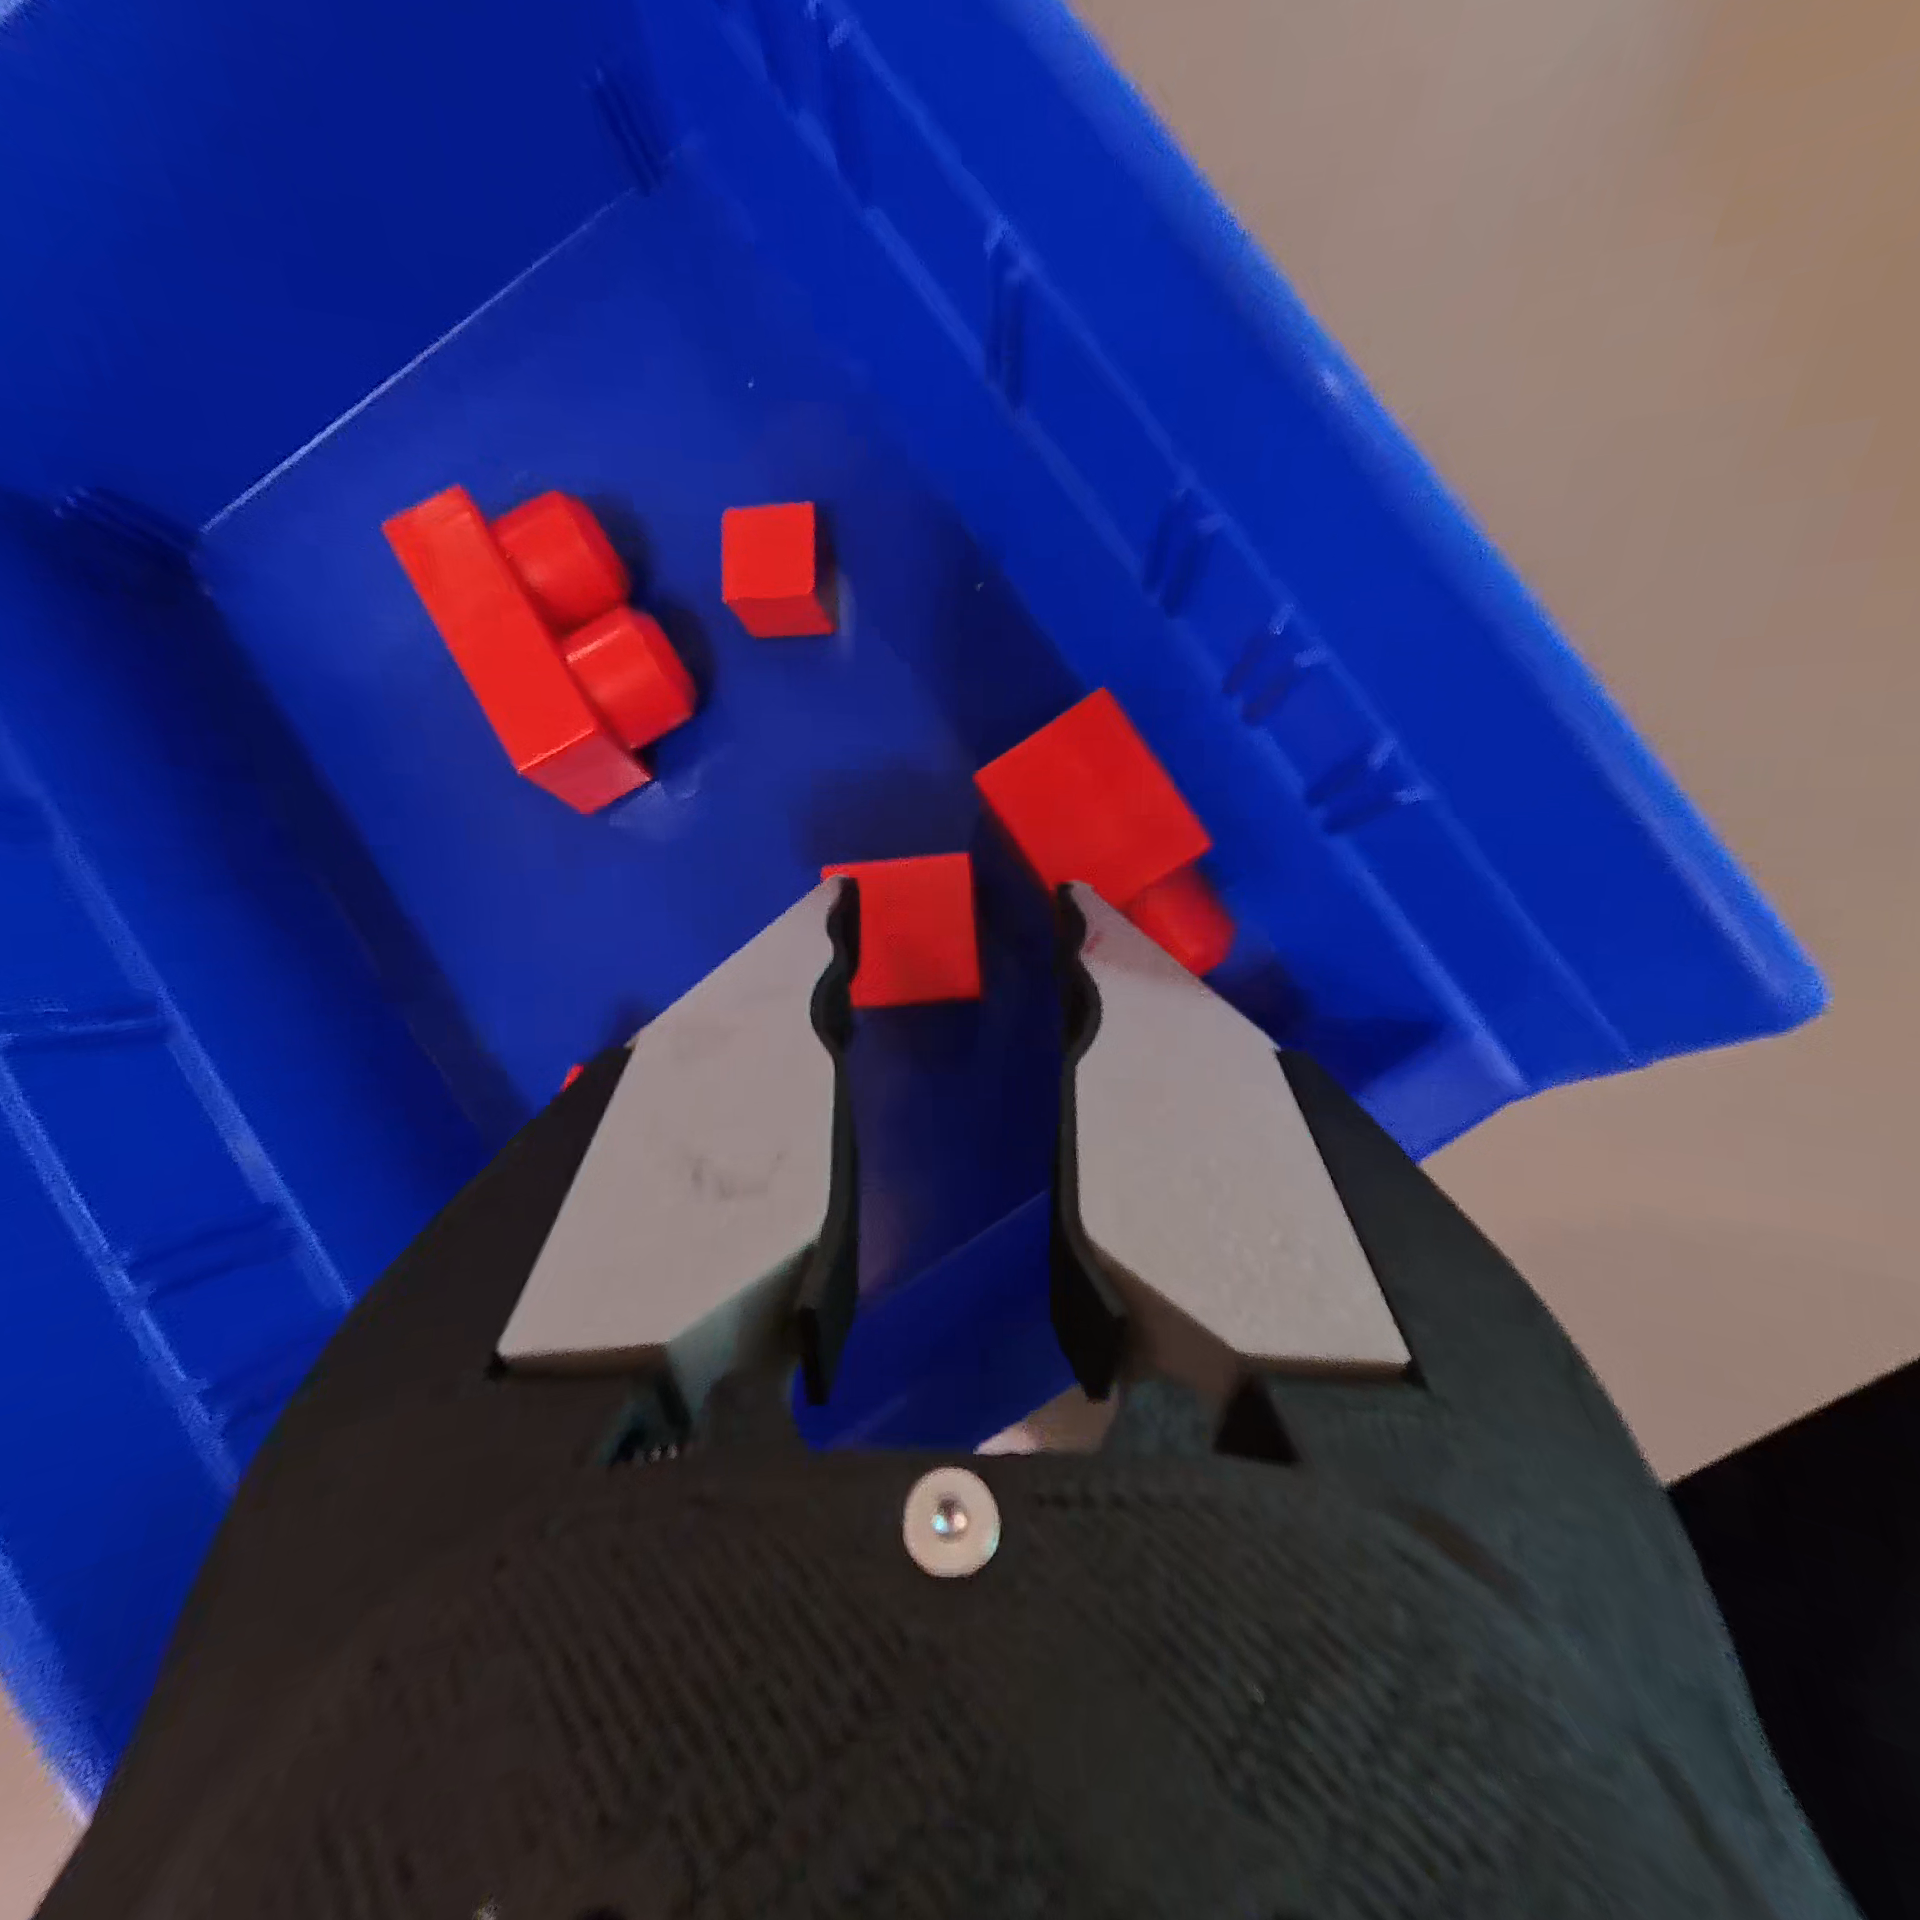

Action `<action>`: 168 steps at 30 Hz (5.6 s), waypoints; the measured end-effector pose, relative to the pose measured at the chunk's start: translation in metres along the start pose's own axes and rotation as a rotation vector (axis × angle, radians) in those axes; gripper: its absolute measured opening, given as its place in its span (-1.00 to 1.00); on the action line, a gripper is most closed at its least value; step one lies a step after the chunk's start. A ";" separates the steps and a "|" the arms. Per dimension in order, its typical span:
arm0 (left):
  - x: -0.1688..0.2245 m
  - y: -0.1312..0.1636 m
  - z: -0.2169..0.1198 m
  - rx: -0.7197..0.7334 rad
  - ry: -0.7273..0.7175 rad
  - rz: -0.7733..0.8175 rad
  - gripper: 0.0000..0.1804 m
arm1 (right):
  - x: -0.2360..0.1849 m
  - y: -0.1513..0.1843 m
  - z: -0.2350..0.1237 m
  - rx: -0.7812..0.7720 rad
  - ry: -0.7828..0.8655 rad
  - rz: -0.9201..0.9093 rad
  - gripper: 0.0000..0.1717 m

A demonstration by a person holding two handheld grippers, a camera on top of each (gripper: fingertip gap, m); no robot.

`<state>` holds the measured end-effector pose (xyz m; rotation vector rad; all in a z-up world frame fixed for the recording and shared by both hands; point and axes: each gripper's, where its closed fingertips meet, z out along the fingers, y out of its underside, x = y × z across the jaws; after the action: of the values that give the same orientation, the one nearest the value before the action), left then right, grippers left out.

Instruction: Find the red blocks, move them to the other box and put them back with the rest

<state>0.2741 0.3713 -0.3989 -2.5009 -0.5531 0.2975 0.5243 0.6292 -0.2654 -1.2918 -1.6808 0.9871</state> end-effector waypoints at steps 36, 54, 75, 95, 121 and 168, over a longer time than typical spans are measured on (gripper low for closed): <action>0.211 -0.108 -0.162 0.976 -0.428 1.051 -0.64 | -0.074 -0.058 -0.035 0.319 -0.473 0.244 -0.27; 0.292 -0.099 -0.141 1.001 -0.393 1.232 -0.64 | -0.156 -0.033 0.007 0.149 -0.546 0.087 -0.33; 0.275 -0.107 -0.134 0.972 -0.347 1.131 -0.74 | -0.117 -0.034 0.012 0.161 -0.363 0.056 -0.62; 0.096 -0.109 -0.144 0.667 -0.491 0.569 -0.76 | 0.175 0.092 -0.037 -0.102 0.454 0.336 -0.55; -0.051 0.026 -0.044 -0.031 -0.134 0.030 -0.51 | 0.120 0.040 -0.032 0.015 0.317 0.203 -0.55; 0.296 -0.064 -0.177 1.068 0.136 1.111 -0.72 | -0.181 -0.041 -0.028 0.169 -1.050 0.361 -0.52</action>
<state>0.5743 0.4687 -0.2445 -1.4868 0.9036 0.6039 0.5667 0.4478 -0.2390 -1.0176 -2.0303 2.2405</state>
